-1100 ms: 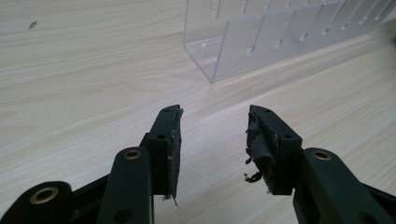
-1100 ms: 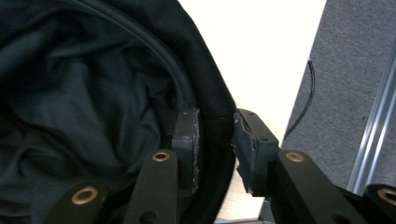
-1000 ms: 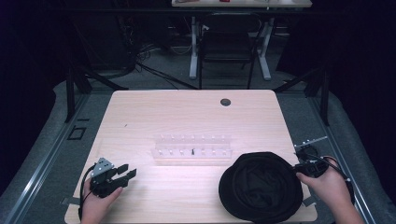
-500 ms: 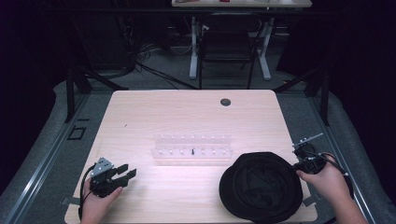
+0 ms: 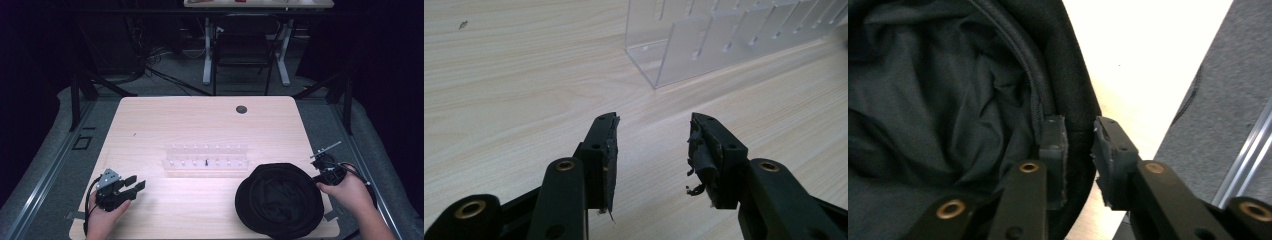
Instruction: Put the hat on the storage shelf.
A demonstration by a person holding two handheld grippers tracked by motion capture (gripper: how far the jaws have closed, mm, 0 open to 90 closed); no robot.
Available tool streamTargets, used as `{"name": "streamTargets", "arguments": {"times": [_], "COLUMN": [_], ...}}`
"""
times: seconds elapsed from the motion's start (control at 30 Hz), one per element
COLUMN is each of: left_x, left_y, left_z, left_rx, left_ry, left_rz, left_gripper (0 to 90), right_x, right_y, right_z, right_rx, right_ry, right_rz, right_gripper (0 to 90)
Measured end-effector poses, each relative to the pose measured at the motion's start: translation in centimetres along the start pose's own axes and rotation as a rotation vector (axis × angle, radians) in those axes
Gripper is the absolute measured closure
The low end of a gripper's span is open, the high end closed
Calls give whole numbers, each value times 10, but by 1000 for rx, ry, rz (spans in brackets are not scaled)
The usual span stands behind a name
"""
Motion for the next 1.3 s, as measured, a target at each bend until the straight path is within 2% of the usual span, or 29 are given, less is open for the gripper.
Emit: {"name": "streamTargets", "arguments": {"times": [0.17,0.2,0.23,0.27,0.3,0.43,0.53,0.57,0.63,0.67,0.7,0.77,0.8,0.83,1.0,1.03,1.07,1.13,1.3], "left_x": [0,0,0,0,0,0,0,0,0,0,0,1,1,0,0,0,0,0,0], "left_y": [-1,-1,-1,-1,-1,-1,-1,-1,-1,-1,-1,-1,-1,-1,-1,-1,-1,-1,-2], "left_z": [1,1,1,1,1,1,1,0,1,1,1,1,0,0,0,0,1,1,1], "left_rx": [-2,-2,-2,-3,-2,-3,-2,-2,-3,-3,-3,-3,-3,-3,-3,-3,-5,-4,-5], "left_ry": [-2,-3,-3,-4,-3,-5,-6,-4,-2,-4,-5,-6,-5,-5,-5,-5,-5,-4,0], "left_rz": [5,5,4,4,4,5,5,5,5,5,5,6,7,7,6,6,6,5,6], "left_gripper": [550,550,550,550,550,550,550,550,550,550,550,550,550,549,549,549,549,549,549], "right_x": [0,0,0,0,1,3,6,8,10,12,14,16,17,18,18,18,18,18,20], "right_y": [1,0,0,-2,0,-1,-1,0,1,3,2,3,2,4,5,4,6,6,7], "right_z": [1,2,4,4,7,13,16,16,16,17,15,14,13,11,7,5,5,2,-3], "right_rx": [-37,-47,-57,-54,-59,-68,-98,-125,-131,-114,-149,-144,-127,-124,-109,-110,-114,-120,-147], "right_ry": [-12,-11,-31,-19,-49,-72,-98,-110,-115,-128,-117,-123,-113,-114,-109,-96,-110,-112,-113], "right_rz": [-8,-28,-28,-56,-39,-47,-112,-151,-162,-168,-197,-170,-168,-141,-137,-156,-138,-143,-169], "right_gripper": [829,838,844,848,853,856,857,858,858,858,857,854,851,837,794,788,781,767,810]}}
Point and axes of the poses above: each handheld gripper's, and its own axes: z roughly backward along the jaws, x roughly out of its underside, y roughly to its right, the point moved 5 cm from there along -z, roughly forward along the jaws, and after that the axes turned 13 degrees about x, right-handed, at the moved point
